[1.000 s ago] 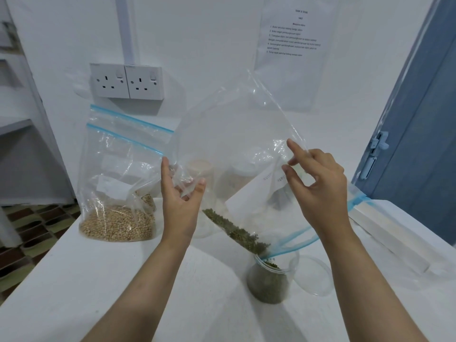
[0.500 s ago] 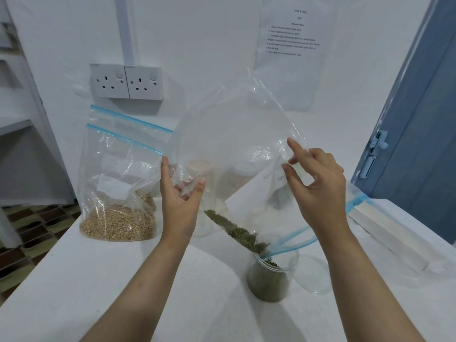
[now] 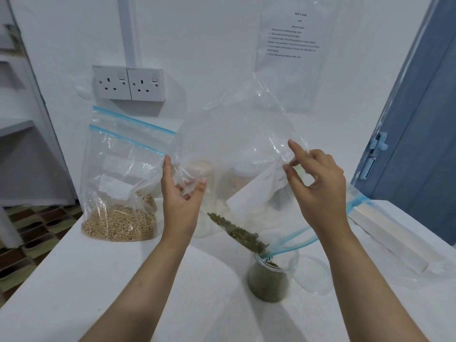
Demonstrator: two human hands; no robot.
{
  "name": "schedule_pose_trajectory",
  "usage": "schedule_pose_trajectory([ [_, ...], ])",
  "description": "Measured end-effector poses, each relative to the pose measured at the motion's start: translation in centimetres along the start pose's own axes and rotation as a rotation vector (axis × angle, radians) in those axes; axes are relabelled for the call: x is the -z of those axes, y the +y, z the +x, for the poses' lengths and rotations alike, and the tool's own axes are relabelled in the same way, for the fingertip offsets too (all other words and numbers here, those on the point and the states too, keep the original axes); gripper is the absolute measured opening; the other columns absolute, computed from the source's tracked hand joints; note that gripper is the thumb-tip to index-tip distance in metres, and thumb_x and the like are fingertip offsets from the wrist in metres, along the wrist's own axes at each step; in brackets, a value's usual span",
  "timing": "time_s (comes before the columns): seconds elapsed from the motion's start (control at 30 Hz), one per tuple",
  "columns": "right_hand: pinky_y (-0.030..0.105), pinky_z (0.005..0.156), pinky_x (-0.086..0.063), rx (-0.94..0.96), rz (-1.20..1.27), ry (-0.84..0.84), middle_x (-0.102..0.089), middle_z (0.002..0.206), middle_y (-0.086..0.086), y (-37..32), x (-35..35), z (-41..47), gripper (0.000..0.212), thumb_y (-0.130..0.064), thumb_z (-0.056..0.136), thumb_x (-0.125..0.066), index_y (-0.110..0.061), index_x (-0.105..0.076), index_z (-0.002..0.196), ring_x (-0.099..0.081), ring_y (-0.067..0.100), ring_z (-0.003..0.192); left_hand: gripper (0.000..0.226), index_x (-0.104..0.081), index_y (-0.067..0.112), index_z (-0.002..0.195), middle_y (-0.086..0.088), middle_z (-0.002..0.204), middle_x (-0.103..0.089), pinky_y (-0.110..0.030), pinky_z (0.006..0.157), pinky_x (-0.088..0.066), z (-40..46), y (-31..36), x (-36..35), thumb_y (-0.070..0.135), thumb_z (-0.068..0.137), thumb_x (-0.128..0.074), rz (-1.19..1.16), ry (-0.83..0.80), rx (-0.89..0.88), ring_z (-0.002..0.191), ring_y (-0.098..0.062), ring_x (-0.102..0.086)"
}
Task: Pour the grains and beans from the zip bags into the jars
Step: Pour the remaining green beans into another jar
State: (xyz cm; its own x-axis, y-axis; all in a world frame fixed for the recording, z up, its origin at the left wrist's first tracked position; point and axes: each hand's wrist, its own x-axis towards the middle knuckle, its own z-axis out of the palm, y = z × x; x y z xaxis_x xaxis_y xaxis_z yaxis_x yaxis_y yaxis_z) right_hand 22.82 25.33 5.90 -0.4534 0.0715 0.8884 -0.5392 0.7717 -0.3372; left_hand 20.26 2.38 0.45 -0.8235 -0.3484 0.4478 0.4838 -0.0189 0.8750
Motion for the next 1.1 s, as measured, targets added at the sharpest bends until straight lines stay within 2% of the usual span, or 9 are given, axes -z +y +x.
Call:
schedule_pose_trajectory([
  [0.13, 0.057, 0.080, -0.048, 0.004, 0.013, 0.000, -0.064, 0.098, -0.005, 0.1, 0.2, 0.1, 0.047, -0.018, 0.093, -0.064, -0.036, -0.050, 0.135, -0.045, 0.002, 0.090, 0.085, -0.015, 0.038, 0.155, 0.008, 0.150, -0.032, -0.002, 0.077, -0.044, 0.0, 0.1, 0.0, 0.015, 0.092, -0.068, 0.000, -0.002, -0.009, 0.114, -0.006, -0.057],
  [0.27, 0.057, 0.082, -0.047, -0.020, 0.020, 0.001, -0.059, 0.099, -0.012, 0.1, 0.2, 0.0, 0.049, -0.016, 0.094, -0.065, -0.038, -0.049, 0.134, -0.044, 0.000, 0.093, 0.085, -0.015, 0.039, 0.155, 0.010, 0.150, -0.032, -0.002, 0.076, -0.044, 0.0, 0.2, 0.0, 0.017, 0.092, -0.068, 0.000, -0.007, -0.012, 0.116, -0.006, -0.057],
  [0.4, 0.057, 0.080, -0.048, -0.013, 0.026, -0.005, -0.060, 0.099, -0.011, 0.0, 0.2, 0.0, 0.048, -0.015, 0.094, -0.065, -0.037, -0.049, 0.134, -0.045, 0.003, 0.092, 0.082, -0.017, 0.040, 0.154, 0.012, 0.151, -0.031, 0.000, 0.076, -0.043, 0.3, 0.1, 0.4, 0.019, 0.093, -0.068, 0.005, -0.005, -0.013, 0.117, -0.005, -0.055],
  [0.5, 0.058, 0.079, -0.049, -0.015, 0.030, -0.008, -0.058, 0.098, -0.013, 0.1, 0.2, 0.0, 0.046, -0.019, 0.094, -0.062, -0.038, -0.049, 0.134, -0.045, 0.002, 0.092, 0.077, -0.023, 0.035, 0.154, 0.011, 0.152, -0.027, -0.006, 0.081, -0.046, 0.7, -0.1, 0.7, 0.020, 0.093, -0.067, 0.030, 0.003, -0.036, 0.116, -0.001, -0.053],
  [0.6, 0.057, 0.081, -0.048, -0.011, 0.032, -0.001, -0.061, 0.099, -0.010, 0.0, 0.2, -0.1, 0.045, -0.019, 0.094, -0.061, -0.037, -0.049, 0.135, -0.047, 0.006, 0.093, 0.073, -0.028, 0.032, 0.152, 0.008, 0.151, -0.024, -0.008, 0.084, -0.046, 0.9, -0.2, 0.8, 0.023, 0.091, -0.067, 0.034, -0.001, -0.057, 0.117, -0.004, -0.052],
  [0.73, 0.054, 0.081, -0.046, 0.007, 0.028, 0.009, -0.066, 0.098, 0.000, -0.3, 0.3, -0.2, 0.044, -0.017, 0.094, -0.061, -0.026, -0.056, 0.136, -0.049, 0.012, 0.092, 0.074, -0.025, 0.039, 0.151, 0.014, 0.152, -0.022, -0.009, 0.086, -0.043, 0.7, -0.4, 0.8, 0.023, 0.092, -0.065, 0.012, -0.026, -0.056, 0.122, -0.005, -0.052],
  [0.87, 0.049, 0.081, -0.044, 0.023, 0.030, 0.017, -0.066, 0.097, 0.002, -0.3, 0.2, -0.4, 0.045, -0.015, 0.093, -0.062, -0.029, -0.054, 0.136, -0.047, 0.009, 0.092, 0.082, -0.017, 0.054, 0.143, 0.020, 0.147, -0.029, -0.018, 0.093, -0.043, 0.7, -0.3, 0.9, 0.025, 0.090, -0.072, -0.073, -0.049, -0.018, 0.123, -0.006, -0.054],
  [1.0, 0.047, 0.081, -0.044, 0.034, 0.030, 0.011, -0.067, 0.097, 0.002, -0.2, 0.2, -0.5, 0.044, -0.016, 0.093, -0.061, -0.027, -0.055, 0.136, -0.048, 0.009, 0.092, 0.081, -0.017, 0.045, 0.151, 0.019, 0.146, -0.033, -0.023, 0.100, -0.039, 1.2, -0.4, 1.0, 0.030, 0.087, -0.065, -0.098, -0.050, 0.020, 0.112, 0.007, -0.053],
  [1.1, 0.050, 0.080, -0.045, 0.021, 0.033, 0.015, -0.067, 0.099, 0.002, -0.2, 0.3, -0.5, 0.044, -0.018, 0.093, -0.060, -0.028, -0.054, 0.136, -0.048, 0.010, 0.092, 0.077, -0.021, 0.049, 0.146, 0.017, 0.151, -0.032, -0.027, 0.105, -0.039, 1.6, -0.4, 1.1, 0.035, 0.083, -0.062, -0.065, -0.055, 0.000, 0.115, -0.008, -0.050],
])
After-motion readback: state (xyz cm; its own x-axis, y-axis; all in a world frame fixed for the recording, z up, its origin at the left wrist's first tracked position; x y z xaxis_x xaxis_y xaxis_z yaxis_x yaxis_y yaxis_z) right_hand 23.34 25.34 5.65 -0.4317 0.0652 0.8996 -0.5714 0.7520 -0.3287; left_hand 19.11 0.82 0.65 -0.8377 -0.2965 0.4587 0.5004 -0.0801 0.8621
